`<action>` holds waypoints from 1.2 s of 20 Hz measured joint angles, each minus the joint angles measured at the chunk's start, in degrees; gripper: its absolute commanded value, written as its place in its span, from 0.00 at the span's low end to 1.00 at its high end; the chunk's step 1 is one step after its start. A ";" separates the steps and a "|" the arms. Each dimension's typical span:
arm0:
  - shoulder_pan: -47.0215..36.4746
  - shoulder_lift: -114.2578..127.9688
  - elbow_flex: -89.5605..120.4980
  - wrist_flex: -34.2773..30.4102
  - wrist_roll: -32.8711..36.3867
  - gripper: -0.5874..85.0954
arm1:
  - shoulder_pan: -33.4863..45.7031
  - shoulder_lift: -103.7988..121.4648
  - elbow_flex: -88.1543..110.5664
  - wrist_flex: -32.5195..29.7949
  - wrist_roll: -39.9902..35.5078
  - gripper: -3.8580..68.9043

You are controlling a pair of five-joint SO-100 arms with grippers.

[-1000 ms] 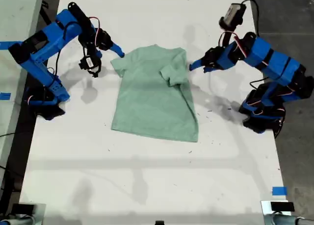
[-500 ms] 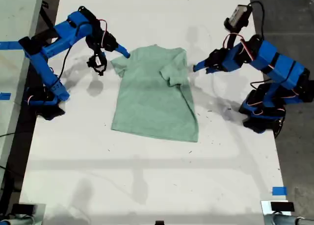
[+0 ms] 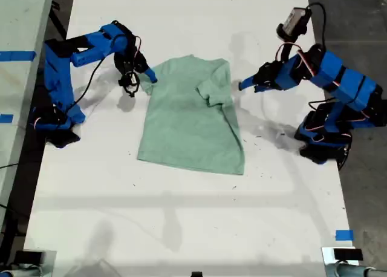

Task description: Fold tshirt

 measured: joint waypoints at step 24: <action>4.66 10.11 -22.15 17.67 -0.26 0.01 | -1.32 6.59 7.82 -0.35 2.55 0.27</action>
